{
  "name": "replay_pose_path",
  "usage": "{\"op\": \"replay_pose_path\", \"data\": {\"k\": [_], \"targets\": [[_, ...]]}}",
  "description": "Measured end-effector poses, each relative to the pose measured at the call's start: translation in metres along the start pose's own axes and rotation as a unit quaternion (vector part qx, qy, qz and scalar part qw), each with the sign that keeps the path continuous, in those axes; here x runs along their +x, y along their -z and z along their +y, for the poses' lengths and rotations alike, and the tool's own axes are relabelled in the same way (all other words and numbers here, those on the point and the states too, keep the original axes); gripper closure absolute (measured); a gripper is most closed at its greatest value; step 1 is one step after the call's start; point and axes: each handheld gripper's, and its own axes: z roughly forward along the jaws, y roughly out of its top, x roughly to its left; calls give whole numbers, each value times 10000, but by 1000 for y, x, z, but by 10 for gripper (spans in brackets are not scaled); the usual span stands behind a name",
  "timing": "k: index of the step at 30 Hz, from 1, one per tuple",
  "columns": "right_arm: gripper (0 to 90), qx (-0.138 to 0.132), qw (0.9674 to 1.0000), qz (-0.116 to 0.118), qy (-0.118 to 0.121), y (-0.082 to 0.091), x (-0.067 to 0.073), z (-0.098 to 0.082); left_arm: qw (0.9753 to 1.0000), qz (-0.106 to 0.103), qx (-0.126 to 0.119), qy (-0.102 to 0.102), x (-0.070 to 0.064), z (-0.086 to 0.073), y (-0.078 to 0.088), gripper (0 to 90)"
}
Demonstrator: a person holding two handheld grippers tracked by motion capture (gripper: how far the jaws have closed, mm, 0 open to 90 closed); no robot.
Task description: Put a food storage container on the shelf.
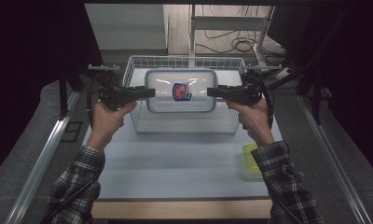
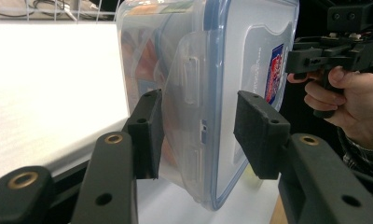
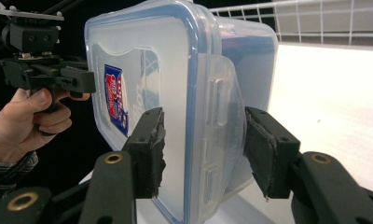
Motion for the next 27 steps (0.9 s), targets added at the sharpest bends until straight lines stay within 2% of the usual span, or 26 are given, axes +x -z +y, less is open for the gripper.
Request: {"op": "replay_pose_path", "data": {"k": [7,13,27], "targets": [[497,-89,9999,-52,9,2,-4,14,10000,-23,-35,-29,3,16,-4,533],[494,-122,9999,-103,-65,-2,-14,23,10000,-28,-33,33,13,27,-14,532],[479,-54,9993,-257,-262,-16,-33,27,9997,14,-65,227,31,29,-30,524]]}}
